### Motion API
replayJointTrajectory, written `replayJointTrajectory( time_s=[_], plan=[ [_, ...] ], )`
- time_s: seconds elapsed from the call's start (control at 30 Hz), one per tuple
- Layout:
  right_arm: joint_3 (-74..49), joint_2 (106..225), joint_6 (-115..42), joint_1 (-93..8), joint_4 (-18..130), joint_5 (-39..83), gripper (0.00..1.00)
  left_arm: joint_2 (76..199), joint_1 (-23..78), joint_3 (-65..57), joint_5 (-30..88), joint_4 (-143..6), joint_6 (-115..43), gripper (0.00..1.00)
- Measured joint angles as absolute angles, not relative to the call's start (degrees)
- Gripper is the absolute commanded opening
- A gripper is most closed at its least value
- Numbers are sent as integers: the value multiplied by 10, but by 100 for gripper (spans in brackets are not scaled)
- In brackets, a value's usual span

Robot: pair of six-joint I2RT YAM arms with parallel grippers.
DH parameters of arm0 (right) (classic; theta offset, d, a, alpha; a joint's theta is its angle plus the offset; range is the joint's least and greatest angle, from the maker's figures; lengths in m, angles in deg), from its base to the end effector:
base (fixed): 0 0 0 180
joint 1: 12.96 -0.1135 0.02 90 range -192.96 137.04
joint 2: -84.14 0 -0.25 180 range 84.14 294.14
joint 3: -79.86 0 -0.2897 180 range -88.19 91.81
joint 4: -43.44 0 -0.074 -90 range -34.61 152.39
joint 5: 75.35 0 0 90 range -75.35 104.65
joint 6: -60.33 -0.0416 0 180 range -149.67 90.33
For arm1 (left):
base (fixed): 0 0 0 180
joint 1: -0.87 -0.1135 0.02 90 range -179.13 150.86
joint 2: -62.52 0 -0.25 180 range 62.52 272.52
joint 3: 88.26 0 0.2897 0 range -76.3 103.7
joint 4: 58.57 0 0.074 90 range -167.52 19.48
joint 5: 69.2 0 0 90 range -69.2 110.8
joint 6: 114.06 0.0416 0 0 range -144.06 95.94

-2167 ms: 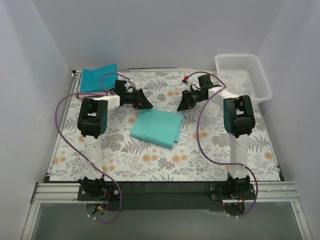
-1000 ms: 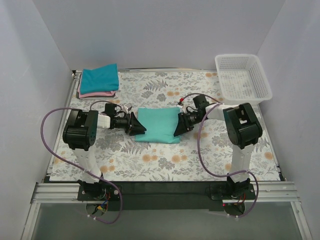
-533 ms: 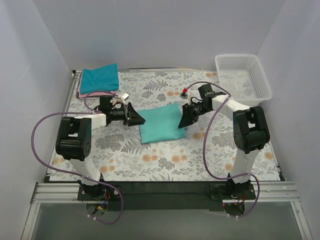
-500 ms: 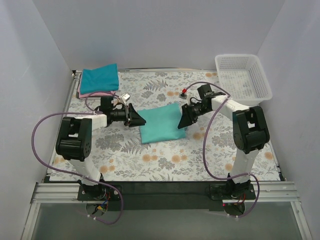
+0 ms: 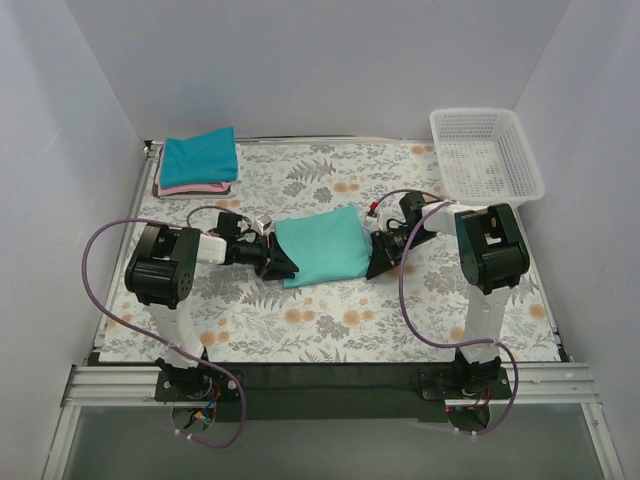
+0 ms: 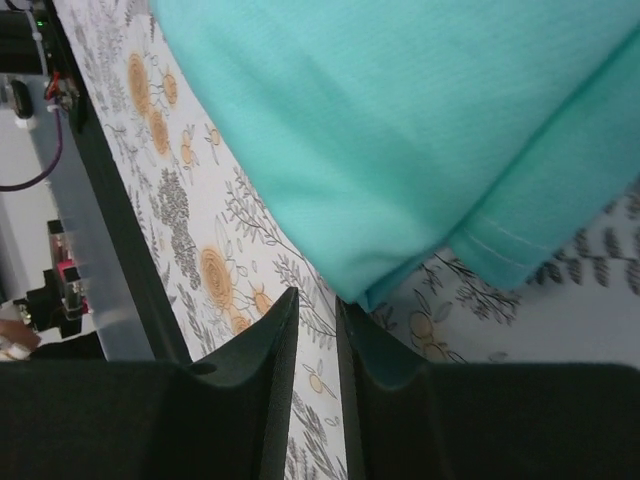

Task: Fold and stack the t-shirts
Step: Fold the tshirt

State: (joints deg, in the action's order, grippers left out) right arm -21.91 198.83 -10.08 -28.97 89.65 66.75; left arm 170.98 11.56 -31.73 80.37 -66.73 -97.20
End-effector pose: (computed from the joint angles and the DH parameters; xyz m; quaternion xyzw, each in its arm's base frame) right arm 0.3467 0.1336 0.0697 -0.3008 0.8451 0.4362 0.0711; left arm 0.3129 -0.0956 0.0402 0.3251 -0.7835 0.5067 0.1539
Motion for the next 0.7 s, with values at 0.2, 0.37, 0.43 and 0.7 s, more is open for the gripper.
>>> replayJointTrajectory(
  time_s=[0.2, 0.37, 0.43, 0.7],
  plan=[
    [-195, 1944, -88, -282, 913, 607, 37, 1624, 92, -296, 814, -733, -915, 49],
    [-151, 1829, -131, -346, 883, 485, 64, 1427, 33, -274, 778, -764, -892, 63],
    [-113, 1809, -143, -407, 854, 426, 66, 1374, -12, -265, 759, -767, -894, 71],
    [15, 1909, -200, -601, 784, 238, 64, 1301, -222, -262, 687, -836, -931, 94]
  ],
)
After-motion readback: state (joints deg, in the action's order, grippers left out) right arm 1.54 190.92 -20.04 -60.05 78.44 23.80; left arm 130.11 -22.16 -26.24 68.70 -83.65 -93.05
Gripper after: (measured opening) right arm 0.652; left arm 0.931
